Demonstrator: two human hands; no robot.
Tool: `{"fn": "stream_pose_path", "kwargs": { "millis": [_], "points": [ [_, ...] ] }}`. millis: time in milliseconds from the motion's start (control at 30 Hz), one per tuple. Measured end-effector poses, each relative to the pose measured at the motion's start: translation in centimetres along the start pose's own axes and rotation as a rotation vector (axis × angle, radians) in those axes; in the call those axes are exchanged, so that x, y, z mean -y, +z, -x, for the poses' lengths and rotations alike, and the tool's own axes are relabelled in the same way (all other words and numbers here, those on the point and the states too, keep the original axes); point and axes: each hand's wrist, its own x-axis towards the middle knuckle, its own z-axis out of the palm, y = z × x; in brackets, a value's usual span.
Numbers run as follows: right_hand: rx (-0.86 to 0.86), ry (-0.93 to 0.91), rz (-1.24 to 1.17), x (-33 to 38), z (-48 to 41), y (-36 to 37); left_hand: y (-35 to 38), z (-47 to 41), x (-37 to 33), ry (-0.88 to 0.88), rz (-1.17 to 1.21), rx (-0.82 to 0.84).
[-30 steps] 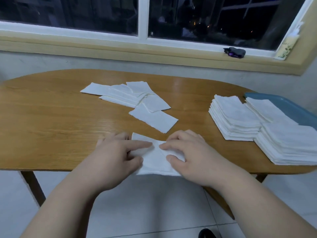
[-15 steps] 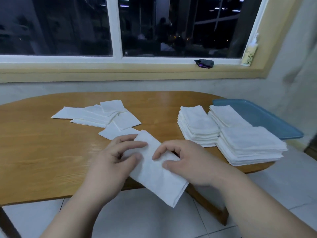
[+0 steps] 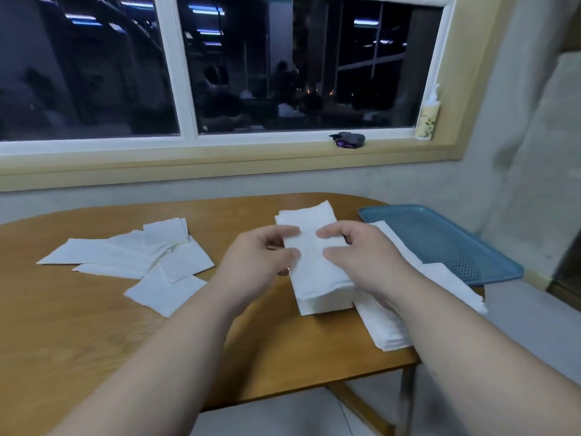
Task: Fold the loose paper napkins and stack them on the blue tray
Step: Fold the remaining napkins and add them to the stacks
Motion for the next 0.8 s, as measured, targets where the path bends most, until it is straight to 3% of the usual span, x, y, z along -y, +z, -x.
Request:
{"fn": "stream_pose_path", "kwargs": {
  "millis": [433,633,800],
  "points": [
    [0.082,0.028,0.802,-2.1,-6.0,1.1,2.7,-6.7,3.0,-0.007,-0.537,0.038],
    [-0.028,-0.118,0.743,-0.5,-3.6,1.7,0.9,-5.1,3.1,0.051,-0.537,-0.09],
    [0.069,-0.263,0.603,1.5,-0.1,6.6,-4.0,0.9,4.5,0.015,-0.488,-0.183]
  ]
}}
